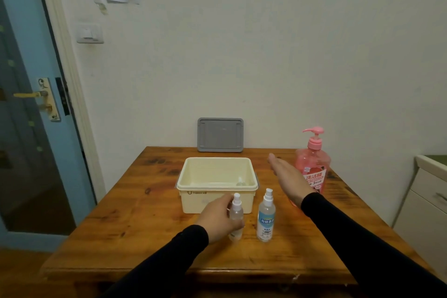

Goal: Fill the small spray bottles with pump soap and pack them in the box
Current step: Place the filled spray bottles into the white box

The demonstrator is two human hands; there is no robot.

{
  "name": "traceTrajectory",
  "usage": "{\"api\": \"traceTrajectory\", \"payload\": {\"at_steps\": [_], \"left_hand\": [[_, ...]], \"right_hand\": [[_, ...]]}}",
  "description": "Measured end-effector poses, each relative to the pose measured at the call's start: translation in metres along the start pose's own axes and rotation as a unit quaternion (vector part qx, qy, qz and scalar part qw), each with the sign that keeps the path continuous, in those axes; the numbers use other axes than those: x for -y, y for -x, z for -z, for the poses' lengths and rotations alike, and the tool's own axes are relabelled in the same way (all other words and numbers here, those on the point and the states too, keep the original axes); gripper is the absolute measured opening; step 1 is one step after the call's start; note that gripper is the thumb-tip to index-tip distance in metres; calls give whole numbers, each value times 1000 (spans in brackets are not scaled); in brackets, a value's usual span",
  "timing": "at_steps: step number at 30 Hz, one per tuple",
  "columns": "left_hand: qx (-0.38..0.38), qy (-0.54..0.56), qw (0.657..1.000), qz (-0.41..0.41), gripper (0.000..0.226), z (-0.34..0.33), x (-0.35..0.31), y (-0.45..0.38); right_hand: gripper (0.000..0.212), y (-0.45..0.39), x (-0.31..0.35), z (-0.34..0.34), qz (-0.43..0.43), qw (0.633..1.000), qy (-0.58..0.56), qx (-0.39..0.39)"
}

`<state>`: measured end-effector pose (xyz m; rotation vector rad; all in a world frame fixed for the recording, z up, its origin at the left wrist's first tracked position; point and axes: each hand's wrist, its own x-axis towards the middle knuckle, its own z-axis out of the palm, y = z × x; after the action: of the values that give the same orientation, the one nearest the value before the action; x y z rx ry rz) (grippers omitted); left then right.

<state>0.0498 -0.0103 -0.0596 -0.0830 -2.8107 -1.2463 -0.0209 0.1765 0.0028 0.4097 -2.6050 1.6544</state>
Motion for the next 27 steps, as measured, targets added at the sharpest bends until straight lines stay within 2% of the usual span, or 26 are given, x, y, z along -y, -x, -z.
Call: {"api": "traceTrajectory", "payload": {"at_steps": [6, 18, 27], "left_hand": [[-6, 0, 1000, -2, 28, -6, 4, -1], [-24, 25, 999, -16, 37, 26, -8, -12], [-93, 55, 993, -47, 32, 76, -34, -43]], "right_hand": [[71, -2, -2, 2, 1, 1000, 8, 2], [70, -9, -7, -1, -5, 1000, -3, 11], [74, -28, -8, -2, -8, 1000, -9, 13]]}}
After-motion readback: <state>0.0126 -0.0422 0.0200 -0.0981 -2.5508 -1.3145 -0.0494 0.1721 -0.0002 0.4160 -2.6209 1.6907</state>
